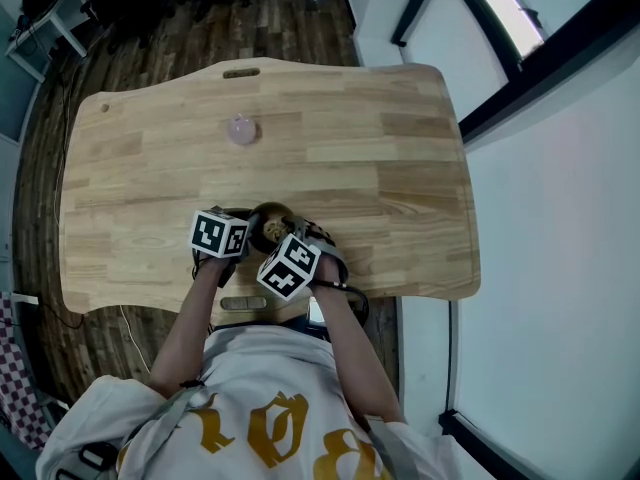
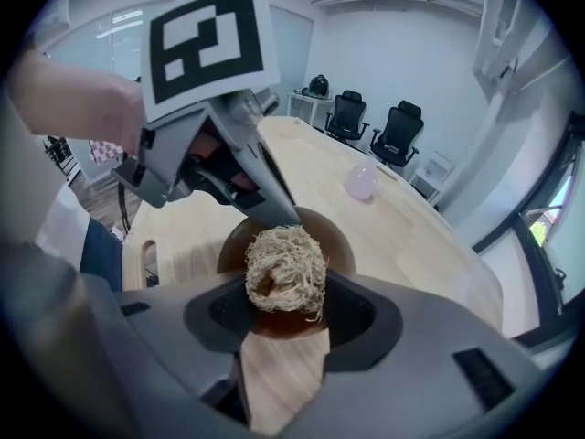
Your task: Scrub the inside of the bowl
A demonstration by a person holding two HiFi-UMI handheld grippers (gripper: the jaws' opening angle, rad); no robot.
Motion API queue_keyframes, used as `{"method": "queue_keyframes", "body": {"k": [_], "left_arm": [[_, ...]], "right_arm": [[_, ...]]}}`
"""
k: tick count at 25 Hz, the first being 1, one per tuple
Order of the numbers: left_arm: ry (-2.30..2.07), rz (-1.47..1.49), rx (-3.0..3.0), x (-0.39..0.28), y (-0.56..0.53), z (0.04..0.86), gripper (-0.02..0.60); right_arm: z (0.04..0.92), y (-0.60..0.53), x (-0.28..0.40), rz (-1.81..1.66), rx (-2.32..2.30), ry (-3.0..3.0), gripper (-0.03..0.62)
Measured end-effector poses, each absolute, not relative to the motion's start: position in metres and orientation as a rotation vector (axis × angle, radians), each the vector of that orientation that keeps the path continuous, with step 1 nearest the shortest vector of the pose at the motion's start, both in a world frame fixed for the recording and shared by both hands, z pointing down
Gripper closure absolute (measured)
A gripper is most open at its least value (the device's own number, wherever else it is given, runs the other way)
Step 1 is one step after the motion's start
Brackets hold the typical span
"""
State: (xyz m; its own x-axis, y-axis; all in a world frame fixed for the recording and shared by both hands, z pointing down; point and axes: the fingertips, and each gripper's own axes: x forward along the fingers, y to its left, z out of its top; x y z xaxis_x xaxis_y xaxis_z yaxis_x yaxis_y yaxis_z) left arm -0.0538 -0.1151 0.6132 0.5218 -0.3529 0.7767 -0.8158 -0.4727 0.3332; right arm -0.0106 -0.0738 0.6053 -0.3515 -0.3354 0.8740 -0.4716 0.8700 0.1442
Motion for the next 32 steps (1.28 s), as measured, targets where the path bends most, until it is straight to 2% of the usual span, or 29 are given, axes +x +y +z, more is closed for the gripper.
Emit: {"method": "queue_keyframes", "body": {"k": [15,32], "left_arm": [[-0.993,0.848,2.094,-0.061,-0.102,0.592,0.566],[-1.019,0.853,2.119,-0.065,-0.094,0.582,0.563]], "right_arm": [[0.591,-0.053,-0.039,0.051,0.495,-2.018,0.407],[0.597,-0.046,-0.023,0.138,0.581,-1.936,0.413]]}}
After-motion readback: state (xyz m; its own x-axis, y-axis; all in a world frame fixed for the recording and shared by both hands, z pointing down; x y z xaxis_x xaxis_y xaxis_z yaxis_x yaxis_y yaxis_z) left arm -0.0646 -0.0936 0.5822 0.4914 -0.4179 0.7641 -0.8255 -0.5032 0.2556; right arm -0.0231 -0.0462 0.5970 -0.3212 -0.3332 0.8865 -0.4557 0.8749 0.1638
